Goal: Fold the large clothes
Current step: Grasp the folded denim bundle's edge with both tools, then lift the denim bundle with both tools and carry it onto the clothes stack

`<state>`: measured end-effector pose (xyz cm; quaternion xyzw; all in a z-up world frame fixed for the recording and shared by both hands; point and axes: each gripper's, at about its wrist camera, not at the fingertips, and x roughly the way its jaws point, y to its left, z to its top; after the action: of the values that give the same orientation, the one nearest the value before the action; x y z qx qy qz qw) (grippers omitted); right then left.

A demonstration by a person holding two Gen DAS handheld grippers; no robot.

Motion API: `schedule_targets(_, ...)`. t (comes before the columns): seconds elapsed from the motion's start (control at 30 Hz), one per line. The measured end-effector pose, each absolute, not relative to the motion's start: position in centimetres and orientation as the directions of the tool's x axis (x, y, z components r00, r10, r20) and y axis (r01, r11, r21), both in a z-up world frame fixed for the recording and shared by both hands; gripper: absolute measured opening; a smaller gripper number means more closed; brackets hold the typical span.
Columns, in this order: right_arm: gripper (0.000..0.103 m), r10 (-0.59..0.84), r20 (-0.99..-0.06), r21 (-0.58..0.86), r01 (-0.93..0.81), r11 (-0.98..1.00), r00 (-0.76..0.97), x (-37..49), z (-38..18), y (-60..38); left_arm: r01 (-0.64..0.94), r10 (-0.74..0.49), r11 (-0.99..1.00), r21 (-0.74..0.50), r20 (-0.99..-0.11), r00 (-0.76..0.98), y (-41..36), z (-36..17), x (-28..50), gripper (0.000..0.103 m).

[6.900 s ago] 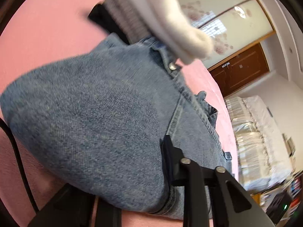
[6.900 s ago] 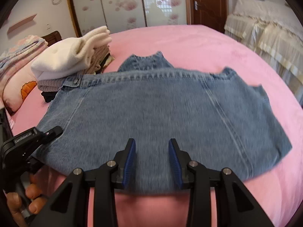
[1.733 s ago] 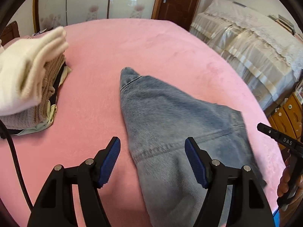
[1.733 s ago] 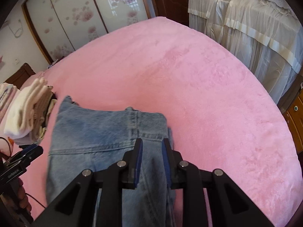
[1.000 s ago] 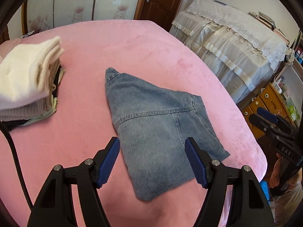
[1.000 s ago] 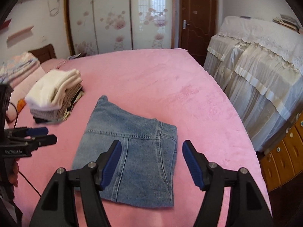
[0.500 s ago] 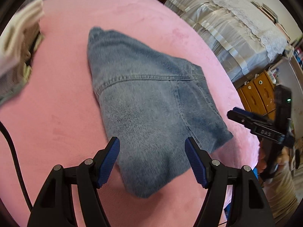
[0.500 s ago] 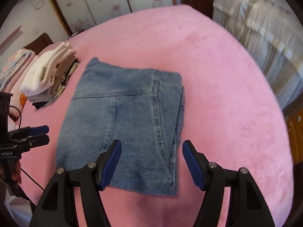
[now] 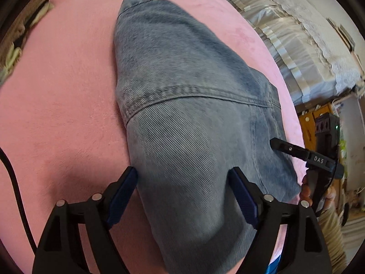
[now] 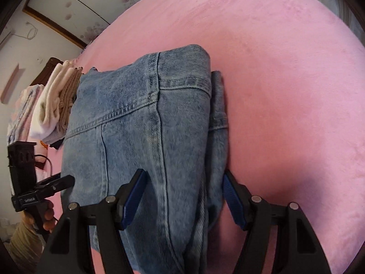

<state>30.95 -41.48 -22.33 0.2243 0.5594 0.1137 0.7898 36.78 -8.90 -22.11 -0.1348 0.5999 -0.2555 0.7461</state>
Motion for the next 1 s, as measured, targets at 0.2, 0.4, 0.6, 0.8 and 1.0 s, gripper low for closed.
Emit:
schedule_targets(0.2,0.067,0.502,-0.793,0.551,0.056,0.833,0.346,32.1,-23.4,-42.0,0.203,-0.594,0.798,-0.568,-0.797,0.105,-9.6,-24.1,38.2,0.090)
schedule_targets(0.4,0.043,0.457,-0.806,0.501,0.021,0.865,0.375,32.0,-22.6,-40.7,0.187,-0.540,0.835,-0.518,-0.837,0.091,-11.7,-24.1,38.5,0.091)
schedule_targets(0.6,0.022,0.395,-0.812,0.447,0.023,0.894,0.430,30.9,-21.0,-39.8,0.229,-0.467,0.876,-0.425,-0.866,0.176,-13.3,-22.5,37.2,0.070)
schedule_targets(0.8,0.016,0.327,-0.808,0.380,0.010,0.925,0.490,28.8,-17.0,-37.5,0.290,-0.430,0.888,-0.357,-0.868,0.249,-14.7,-19.1,35.0,0.047)
schedule_targets(1.0,0.015,0.330,-0.811,0.364,-0.023,0.931,0.483,24.8,-12.9,-33.3,0.358,-0.393,0.887,-0.292,-0.884,0.254,-12.9,-13.6,31.5,0.044)
